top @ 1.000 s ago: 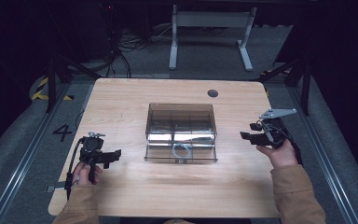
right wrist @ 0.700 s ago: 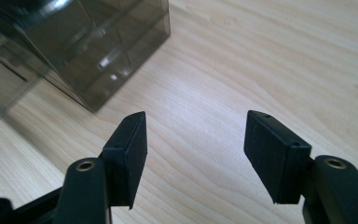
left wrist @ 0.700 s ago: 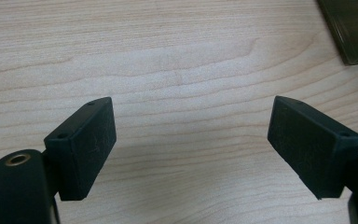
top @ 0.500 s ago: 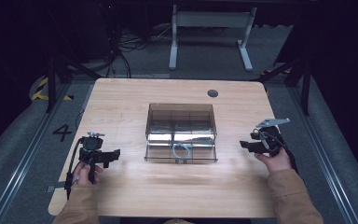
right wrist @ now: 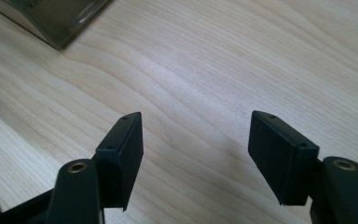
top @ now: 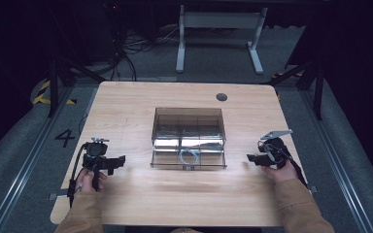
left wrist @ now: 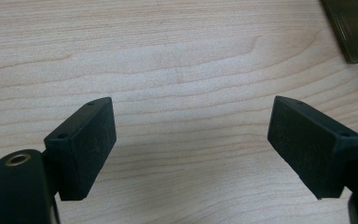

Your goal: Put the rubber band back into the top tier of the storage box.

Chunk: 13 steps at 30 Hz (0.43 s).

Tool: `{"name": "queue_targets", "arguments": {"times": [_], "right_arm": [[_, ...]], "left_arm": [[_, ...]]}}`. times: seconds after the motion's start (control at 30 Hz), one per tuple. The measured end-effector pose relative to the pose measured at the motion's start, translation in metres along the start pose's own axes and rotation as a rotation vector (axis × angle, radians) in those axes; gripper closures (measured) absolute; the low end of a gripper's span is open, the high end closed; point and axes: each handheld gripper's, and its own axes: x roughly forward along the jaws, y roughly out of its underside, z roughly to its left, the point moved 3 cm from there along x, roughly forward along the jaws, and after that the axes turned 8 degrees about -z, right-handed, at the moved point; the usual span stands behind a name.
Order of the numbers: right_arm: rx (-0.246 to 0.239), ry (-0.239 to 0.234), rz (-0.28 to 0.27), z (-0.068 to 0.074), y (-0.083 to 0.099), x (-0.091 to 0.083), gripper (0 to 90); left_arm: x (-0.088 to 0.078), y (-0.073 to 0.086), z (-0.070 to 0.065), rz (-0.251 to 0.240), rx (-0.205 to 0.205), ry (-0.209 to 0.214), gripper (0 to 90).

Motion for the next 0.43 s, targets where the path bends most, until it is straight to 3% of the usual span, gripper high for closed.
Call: {"name": "queue_targets", "arguments": {"times": [0.23, 0.43], "right_arm": [[-0.037, 0.004, 0.032, 0.0073, 0.0055, 0.0049, 36.2], [-0.015, 0.018, 0.007, 0.0063, 0.0039, 0.0042, 34.4]], "left_arm": [[-0.0001, 0.0003, -0.0004, 0.000, 0.002, -0.008, 16.1], [-0.0008, 0.0003, 0.0009, 0.004, -0.014, -0.005, 16.1]]}}
